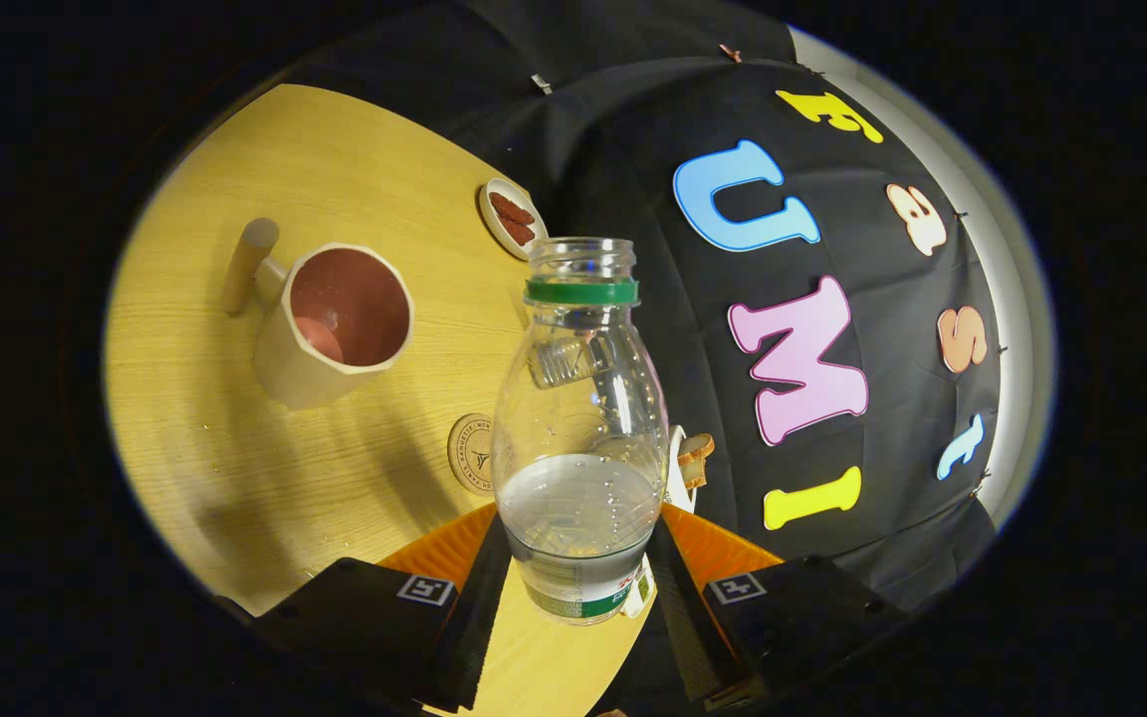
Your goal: Take the bottle from table, then pour the juice into the cup, finally place the bottle on the coaster
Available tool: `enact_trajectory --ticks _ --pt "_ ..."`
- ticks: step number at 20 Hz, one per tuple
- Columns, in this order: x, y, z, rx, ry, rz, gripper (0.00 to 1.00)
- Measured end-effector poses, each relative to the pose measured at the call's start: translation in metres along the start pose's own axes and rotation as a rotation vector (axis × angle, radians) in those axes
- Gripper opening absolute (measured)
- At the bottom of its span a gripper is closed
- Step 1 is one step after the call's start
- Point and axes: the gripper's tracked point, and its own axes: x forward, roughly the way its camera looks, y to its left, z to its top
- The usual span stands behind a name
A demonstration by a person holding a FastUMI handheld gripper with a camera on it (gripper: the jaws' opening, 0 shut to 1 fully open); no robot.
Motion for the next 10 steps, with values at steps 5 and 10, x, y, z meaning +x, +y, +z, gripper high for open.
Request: enact_trajectory --ticks 5,10 --pt "0.005 0.008 0.001 -0.108 0.018 0.022 0.77" --pt "0.008 0.019 0.004 -0.187 0.014 0.055 0.77"
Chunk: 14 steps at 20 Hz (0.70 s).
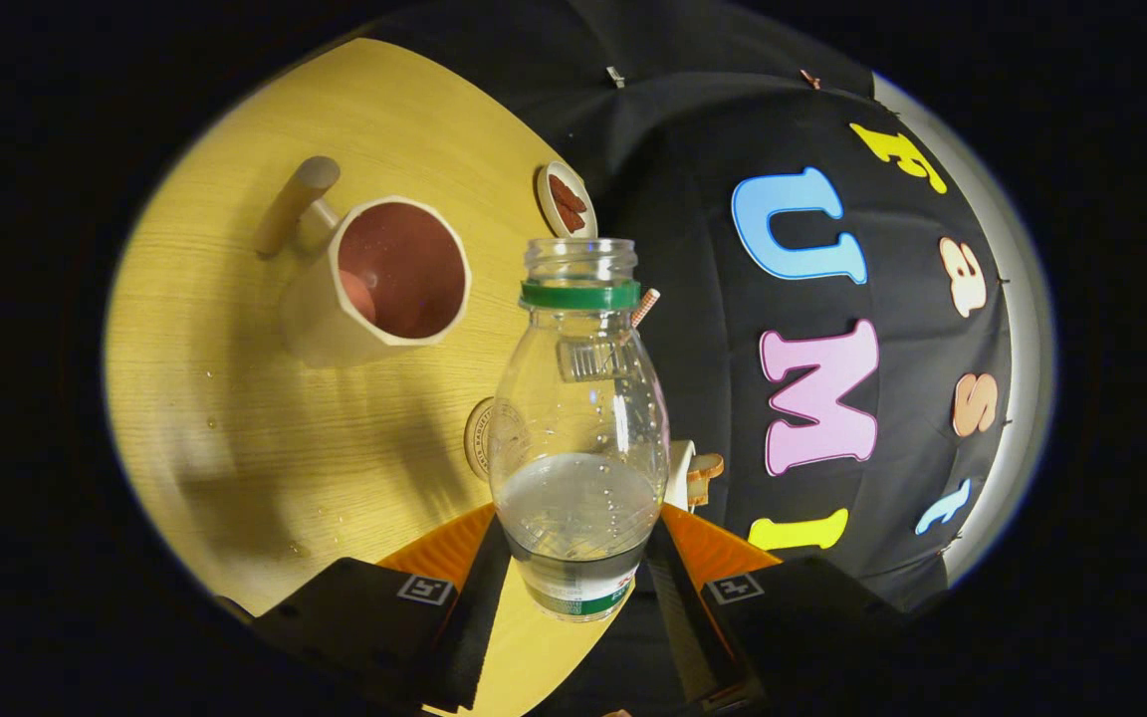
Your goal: Take the bottle from table, then pour the juice into the cup, finally place the bottle on the coaster
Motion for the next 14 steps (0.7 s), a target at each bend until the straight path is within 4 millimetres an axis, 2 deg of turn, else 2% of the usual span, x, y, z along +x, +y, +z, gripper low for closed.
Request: enact_trajectory --ticks 3,14 --pt "0.003 0.0 0.003 -0.054 0.002 0.002 0.77" --pt "0.014 0.001 -0.005 -0.241 0.05 0.02 0.77"
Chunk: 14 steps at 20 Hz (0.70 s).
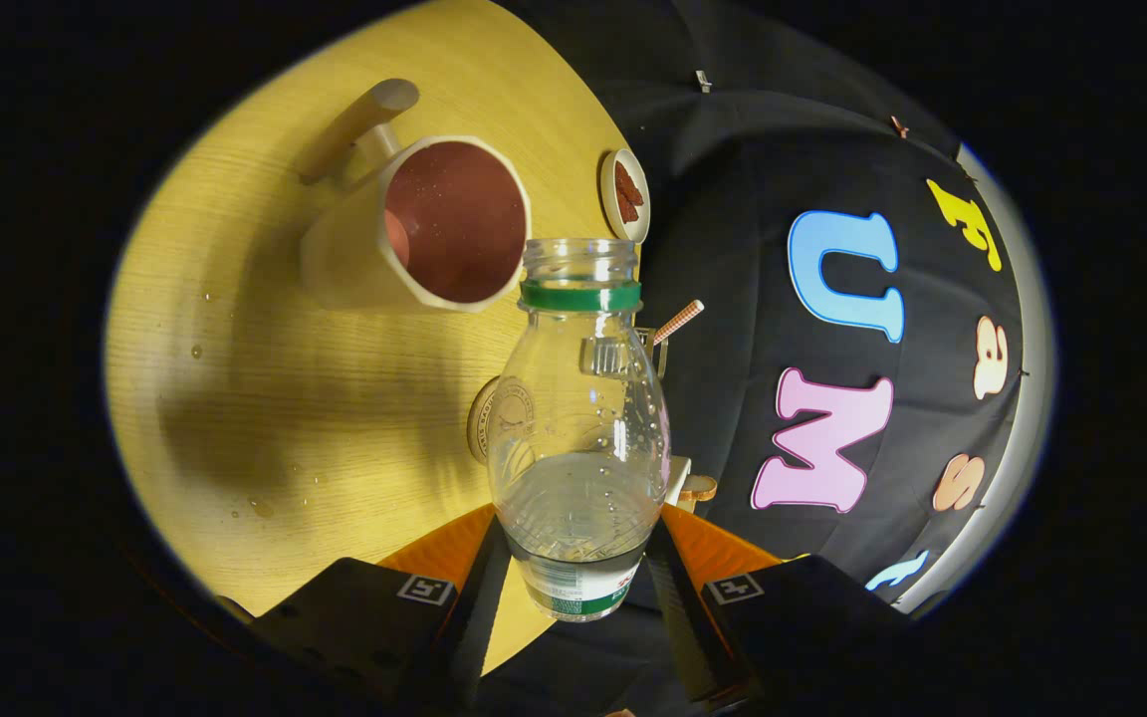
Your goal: Take the bottle from table, then pour the juice into the cup, finally place the bottle on the coaster
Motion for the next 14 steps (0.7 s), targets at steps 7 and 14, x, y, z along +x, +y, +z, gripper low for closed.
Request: enact_trajectory --ticks 7,14 --pt "0.004 -0.011 -0.002 -0.072 0.002 -0.011 0.76" --pt "0.002 -0.016 0.002 -0.141 -0.012 -0.025 0.77"
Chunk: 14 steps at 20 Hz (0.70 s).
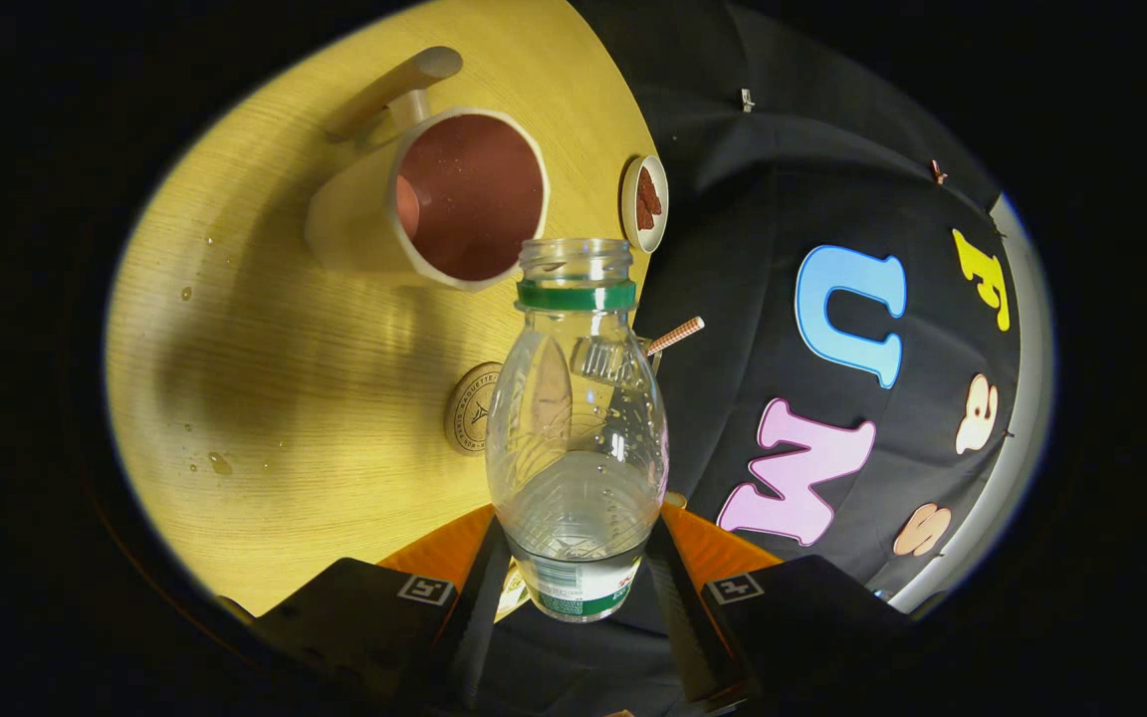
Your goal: Take the bottle from table, then pour the juice into the cup, finally place the bottle on the coaster
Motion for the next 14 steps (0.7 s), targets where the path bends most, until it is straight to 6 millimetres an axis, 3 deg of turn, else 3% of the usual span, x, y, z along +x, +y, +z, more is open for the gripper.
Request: enact_trajectory --ticks 14 --pt "-0.0009 -0.0099 0.0008 -0.109 -0.002 -0.029 0.77"
